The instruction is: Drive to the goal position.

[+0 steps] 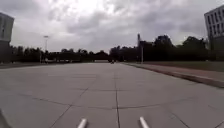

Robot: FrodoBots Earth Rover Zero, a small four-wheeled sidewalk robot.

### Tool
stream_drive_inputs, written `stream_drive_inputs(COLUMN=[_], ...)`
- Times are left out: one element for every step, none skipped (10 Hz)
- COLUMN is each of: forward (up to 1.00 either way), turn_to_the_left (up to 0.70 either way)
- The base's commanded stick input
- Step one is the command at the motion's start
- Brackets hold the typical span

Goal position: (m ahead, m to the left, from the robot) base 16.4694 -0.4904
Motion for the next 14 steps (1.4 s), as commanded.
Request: stream_drive_inputs(forward=[0.7, 0.7, 0.7, 0.7, 0.7, 0.7, 0.7, 0.7, 0.7, 0.7, 0.7, 0.7, 0.7, 0.7], turn_to_the_left=[0.0, 0.0, 0.0, 0.0, 0.0, 0.0, 0.0, 0.0, 0.0, 0.0, 0.0, 0.0, 0.0, 0.0])
